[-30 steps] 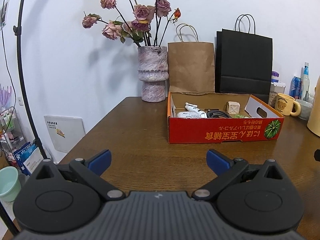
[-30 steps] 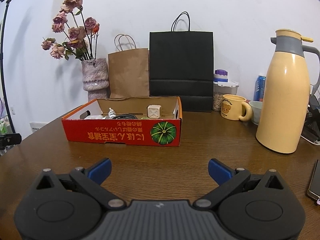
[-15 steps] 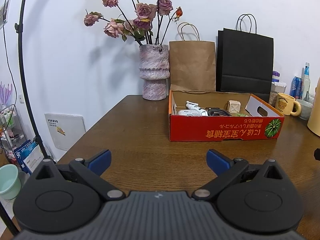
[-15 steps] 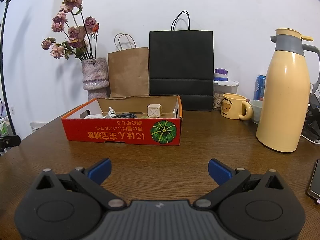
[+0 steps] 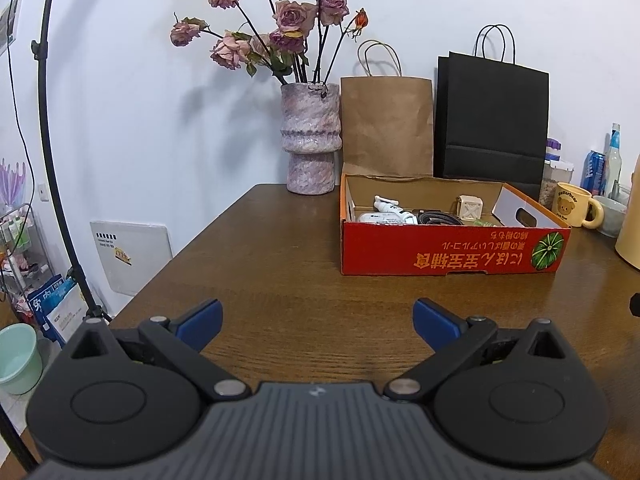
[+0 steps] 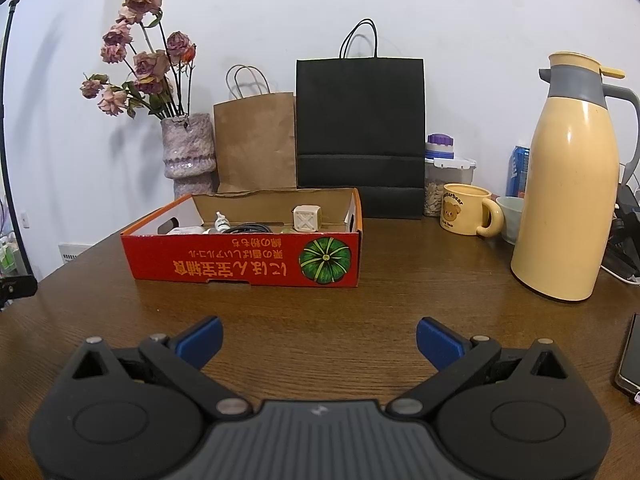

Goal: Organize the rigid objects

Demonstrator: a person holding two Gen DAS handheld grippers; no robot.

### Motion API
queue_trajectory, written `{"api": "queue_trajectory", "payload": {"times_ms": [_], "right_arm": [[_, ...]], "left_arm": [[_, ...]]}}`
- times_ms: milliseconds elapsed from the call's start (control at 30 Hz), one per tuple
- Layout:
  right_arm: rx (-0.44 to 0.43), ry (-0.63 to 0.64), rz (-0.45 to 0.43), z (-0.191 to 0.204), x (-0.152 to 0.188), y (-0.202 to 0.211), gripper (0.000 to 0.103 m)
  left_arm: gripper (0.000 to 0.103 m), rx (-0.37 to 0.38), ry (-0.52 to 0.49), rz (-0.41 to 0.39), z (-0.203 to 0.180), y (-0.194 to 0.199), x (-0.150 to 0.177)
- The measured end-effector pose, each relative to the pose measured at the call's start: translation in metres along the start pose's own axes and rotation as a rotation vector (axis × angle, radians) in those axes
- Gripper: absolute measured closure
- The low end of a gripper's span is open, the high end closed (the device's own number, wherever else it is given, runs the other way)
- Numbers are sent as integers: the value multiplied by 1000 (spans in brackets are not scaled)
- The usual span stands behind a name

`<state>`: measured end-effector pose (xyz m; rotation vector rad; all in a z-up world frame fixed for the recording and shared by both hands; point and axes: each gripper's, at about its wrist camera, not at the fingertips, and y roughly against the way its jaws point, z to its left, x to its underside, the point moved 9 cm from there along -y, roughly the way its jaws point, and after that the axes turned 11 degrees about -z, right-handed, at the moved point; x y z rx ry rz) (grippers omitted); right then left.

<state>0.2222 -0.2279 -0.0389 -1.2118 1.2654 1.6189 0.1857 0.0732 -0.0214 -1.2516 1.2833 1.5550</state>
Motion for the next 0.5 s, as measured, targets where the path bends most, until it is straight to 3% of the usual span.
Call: {"api": "queue_trajectory", "payload": {"times_ms": [500], "right_arm": [[1,-4,10,-4,5,0,0]], "left_arm": [[0,30,6,17,-4,-2,5]]}}
